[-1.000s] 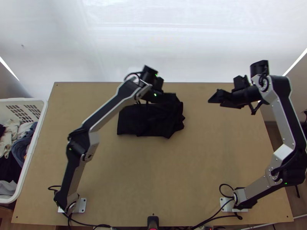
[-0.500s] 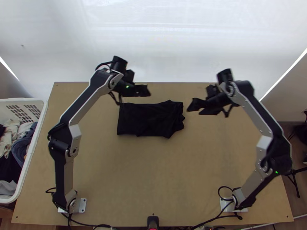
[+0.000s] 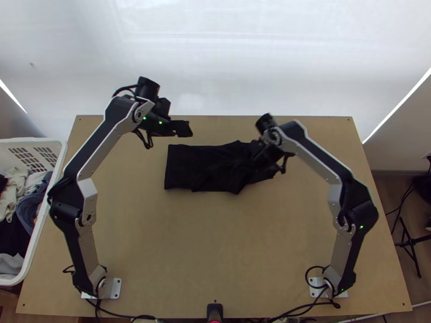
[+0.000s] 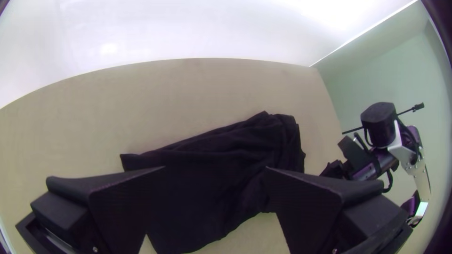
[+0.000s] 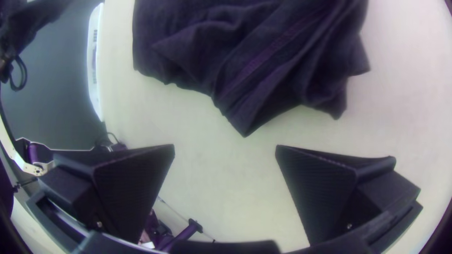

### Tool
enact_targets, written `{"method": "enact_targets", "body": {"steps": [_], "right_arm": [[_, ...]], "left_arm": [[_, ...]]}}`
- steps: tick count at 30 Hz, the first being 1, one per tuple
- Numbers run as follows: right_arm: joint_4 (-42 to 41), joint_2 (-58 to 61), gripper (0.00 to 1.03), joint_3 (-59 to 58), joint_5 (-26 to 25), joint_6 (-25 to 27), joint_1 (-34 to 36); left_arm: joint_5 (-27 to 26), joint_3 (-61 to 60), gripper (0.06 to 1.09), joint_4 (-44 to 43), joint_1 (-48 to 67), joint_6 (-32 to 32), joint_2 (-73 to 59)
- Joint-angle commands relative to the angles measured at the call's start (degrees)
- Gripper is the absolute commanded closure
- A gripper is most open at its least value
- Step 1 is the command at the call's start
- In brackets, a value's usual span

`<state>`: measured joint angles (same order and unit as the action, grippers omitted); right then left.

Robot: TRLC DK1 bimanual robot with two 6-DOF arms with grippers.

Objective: Fold the t-shirt

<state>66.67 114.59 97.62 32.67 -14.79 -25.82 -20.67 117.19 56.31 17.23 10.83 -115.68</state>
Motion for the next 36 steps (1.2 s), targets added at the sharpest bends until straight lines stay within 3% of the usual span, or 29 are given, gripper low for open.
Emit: {"method": "enact_targets", "body": {"steps": [1,19,23,25,33,36], "right_arm": [[-3.39,2.4,0.03,-2.53,-0.59,-0.07,-4.15],[-13.76,9.87,0.04,2.04,-9.02,0.11,-6.61],[-13.76,9.52,0.09,2.48,-9.81,0.2,-7.84],[-13.76,9.25,0.16,2.31,-10.6,0.46,-8.45],[-13.76,2.66,0.76,-2.61,-18.16,0.99,-9.77],[-13.06,0.73,0.77,-3.76,-18.25,1.25,-8.89]], "left_arm": [[0.71,-0.56,0.1,0.02,-1.15,-0.28,2.04],[1.51,-2.23,0.1,0.46,-2.82,-1.87,4.67],[1.51,-2.23,0.1,0.38,-3.0,-2.39,4.76],[1.51,-2.23,0.1,0.38,-3.0,-2.48,4.76],[1.51,-2.31,0.1,0.29,-2.91,-2.92,4.58],[1.51,-2.31,0.1,-0.15,-2.91,-3.27,4.41]]}}
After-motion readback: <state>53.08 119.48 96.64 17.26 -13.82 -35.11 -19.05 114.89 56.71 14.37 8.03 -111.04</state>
